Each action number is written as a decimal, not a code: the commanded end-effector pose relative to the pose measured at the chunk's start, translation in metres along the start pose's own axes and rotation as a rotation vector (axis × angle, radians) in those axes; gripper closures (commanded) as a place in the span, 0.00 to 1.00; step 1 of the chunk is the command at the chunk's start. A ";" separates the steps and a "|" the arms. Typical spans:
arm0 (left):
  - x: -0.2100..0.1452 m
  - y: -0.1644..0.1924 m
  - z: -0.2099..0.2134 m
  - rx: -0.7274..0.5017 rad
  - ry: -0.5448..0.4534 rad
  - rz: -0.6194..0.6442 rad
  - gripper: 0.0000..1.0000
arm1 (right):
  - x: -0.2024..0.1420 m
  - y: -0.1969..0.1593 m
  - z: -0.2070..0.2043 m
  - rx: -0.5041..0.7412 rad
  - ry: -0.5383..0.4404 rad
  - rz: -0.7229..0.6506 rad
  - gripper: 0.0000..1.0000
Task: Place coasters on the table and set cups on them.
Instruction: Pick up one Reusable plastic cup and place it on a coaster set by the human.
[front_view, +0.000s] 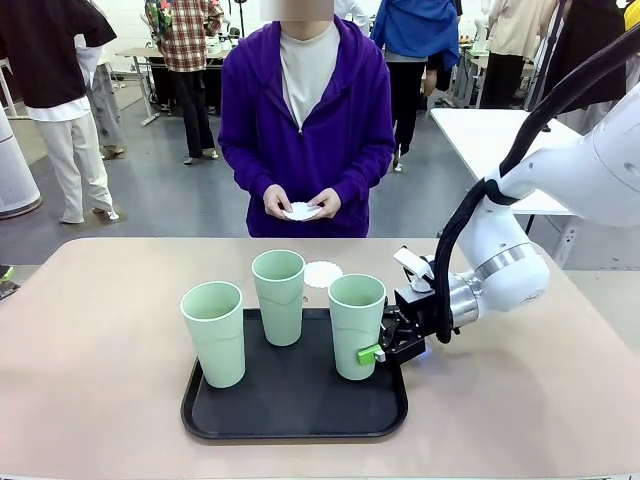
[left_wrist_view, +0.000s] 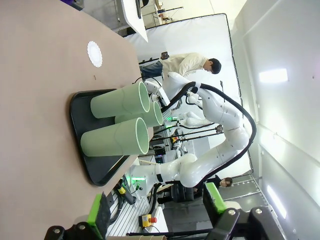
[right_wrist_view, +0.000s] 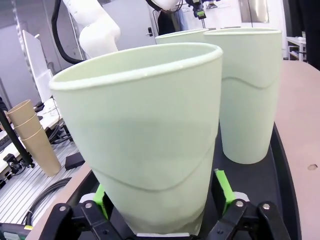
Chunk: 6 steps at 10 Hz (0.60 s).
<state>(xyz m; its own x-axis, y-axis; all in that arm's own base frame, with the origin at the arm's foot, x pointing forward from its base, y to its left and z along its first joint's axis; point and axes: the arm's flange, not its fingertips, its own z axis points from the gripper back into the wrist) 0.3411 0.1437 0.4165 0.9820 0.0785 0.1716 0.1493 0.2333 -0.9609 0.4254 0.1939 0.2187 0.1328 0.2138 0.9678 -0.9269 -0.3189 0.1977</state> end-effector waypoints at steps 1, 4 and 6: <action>0.000 -0.001 0.002 -0.013 -0.004 -0.012 0.00 | -0.002 -0.006 -0.001 0.047 -0.002 0.030 0.60; 0.000 -0.001 0.002 -0.013 -0.004 -0.012 0.00 | 0.004 0.001 0.000 0.044 -0.004 0.044 1.00; 0.000 -0.001 0.002 -0.013 -0.004 -0.012 0.00 | 0.044 0.022 0.006 -0.043 -0.015 0.051 1.00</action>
<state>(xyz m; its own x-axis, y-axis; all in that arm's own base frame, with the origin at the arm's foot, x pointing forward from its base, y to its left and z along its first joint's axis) 0.3411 0.1437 0.4164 0.9821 0.0785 0.1715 0.1492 0.2332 -0.9609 0.4263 0.1932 0.2373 0.0940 0.1953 0.9762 -0.9320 -0.3277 0.1553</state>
